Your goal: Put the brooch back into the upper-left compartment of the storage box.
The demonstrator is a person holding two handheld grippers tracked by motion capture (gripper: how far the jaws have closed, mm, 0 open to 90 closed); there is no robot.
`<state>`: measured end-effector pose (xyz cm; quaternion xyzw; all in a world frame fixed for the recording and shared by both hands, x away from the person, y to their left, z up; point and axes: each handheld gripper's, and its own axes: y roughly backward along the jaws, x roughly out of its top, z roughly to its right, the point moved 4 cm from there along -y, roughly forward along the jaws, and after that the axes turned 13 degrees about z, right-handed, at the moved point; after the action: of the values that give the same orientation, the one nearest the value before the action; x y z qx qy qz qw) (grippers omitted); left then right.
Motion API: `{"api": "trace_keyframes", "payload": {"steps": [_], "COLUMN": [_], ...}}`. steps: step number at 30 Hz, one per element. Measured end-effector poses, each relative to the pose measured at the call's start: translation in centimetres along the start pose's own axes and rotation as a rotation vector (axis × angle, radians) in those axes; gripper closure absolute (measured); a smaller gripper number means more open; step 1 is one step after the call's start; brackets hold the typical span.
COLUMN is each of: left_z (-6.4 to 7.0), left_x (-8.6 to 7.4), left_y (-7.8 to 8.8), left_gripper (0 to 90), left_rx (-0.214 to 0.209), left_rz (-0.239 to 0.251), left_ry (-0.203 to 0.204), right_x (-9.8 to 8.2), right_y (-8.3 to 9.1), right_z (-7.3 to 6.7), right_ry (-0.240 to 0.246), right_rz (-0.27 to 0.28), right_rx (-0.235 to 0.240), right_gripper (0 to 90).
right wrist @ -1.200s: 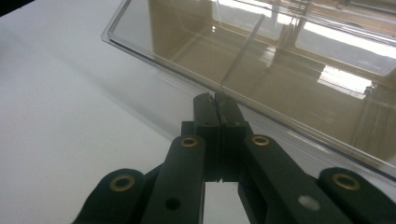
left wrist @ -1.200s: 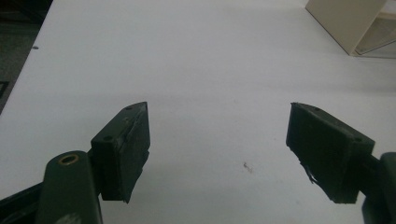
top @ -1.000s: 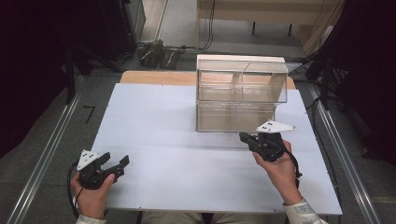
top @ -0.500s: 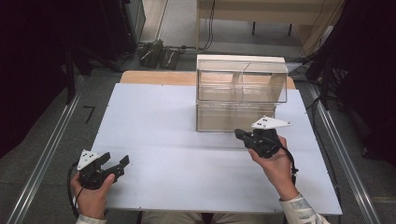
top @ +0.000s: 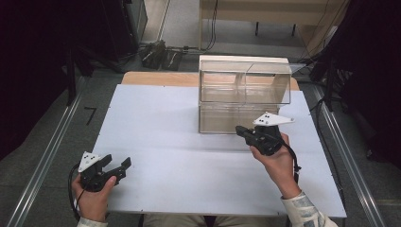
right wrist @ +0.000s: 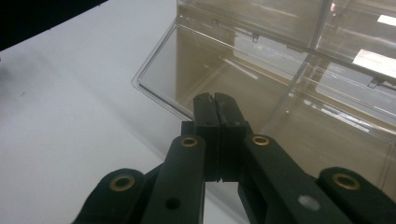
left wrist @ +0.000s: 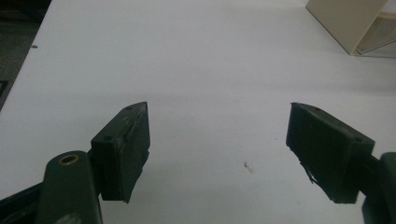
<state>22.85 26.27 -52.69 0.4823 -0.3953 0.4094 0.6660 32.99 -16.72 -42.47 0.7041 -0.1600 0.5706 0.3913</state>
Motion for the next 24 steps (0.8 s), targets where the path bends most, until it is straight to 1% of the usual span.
{"api": "trace_keyframes", "payload": {"steps": [4,6,12,20,24], "left_z": [0.0,0.0,0.0,0.0,0.0], "left_x": [0.0,0.0,0.0,0.0,0.0], "left_y": [0.0,0.0,0.0,0.0,0.0], "left_gripper": [23.0,23.0,23.0,23.0,22.9], "left_rx": [0.000,-0.002,-0.003,-0.003,-0.003], "left_rz": [0.000,0.000,-0.001,0.000,0.002], "left_ry": [0.000,0.001,0.001,0.001,0.002], "right_x": [0.5,0.6,1.5,2.1,2.6], "right_y": [-0.1,-0.1,-0.2,-0.2,-0.2], "right_z": [0.0,-0.1,-0.2,-0.2,-0.3], "right_ry": [0.012,0.007,0.020,0.018,0.025], "right_rz": [0.008,0.009,0.023,0.034,0.044], "right_rx": [0.002,0.002,0.006,0.006,0.008], "right_gripper": [87.0,87.0,87.0,87.0,87.0]}}
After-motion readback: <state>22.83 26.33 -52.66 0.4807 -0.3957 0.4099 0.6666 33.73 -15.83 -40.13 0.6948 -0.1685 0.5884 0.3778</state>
